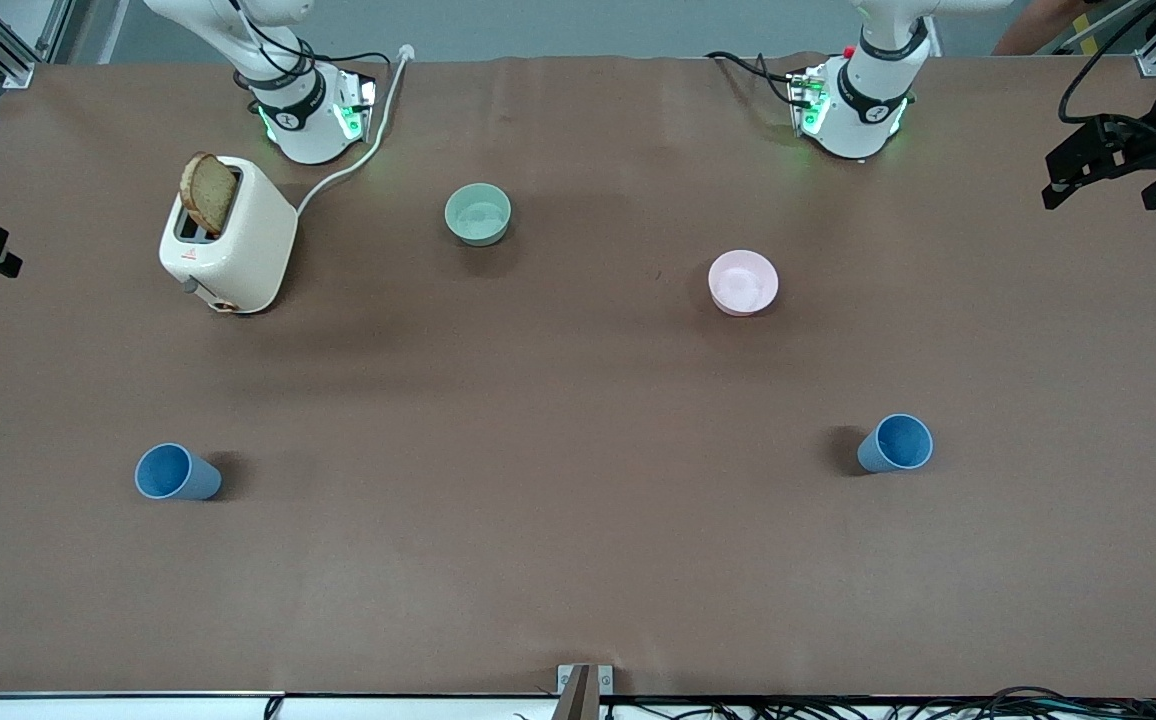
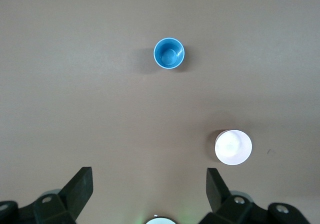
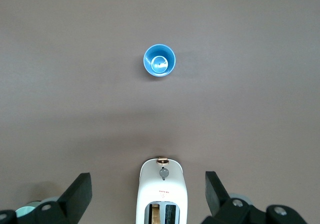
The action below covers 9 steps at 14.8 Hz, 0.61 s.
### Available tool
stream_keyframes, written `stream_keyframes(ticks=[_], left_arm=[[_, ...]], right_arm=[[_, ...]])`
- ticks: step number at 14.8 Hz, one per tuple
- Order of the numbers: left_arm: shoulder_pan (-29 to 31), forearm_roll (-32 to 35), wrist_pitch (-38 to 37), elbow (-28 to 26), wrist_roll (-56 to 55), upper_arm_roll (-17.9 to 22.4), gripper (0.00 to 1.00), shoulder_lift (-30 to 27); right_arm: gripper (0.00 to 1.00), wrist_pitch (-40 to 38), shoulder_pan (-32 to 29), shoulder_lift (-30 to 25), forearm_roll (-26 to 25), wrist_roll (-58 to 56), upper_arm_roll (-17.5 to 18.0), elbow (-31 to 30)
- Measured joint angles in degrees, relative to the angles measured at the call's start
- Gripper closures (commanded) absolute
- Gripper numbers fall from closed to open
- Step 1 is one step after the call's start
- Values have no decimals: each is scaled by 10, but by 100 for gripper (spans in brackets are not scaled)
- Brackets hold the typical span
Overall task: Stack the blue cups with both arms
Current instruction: 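Reach the left gripper down to the blue cup beside the pink bowl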
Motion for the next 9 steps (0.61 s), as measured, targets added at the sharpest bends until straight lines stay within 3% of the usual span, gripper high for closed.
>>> stream_keyframes(ticks=[5, 9], left_arm=[[1, 9, 13, 2, 0, 2, 0, 29], [5, 14, 107, -4, 1, 6, 0, 121]], right_arm=[[0, -4, 4, 1, 0, 1, 0, 0], [0, -4, 5, 2, 0, 1, 0, 0]])
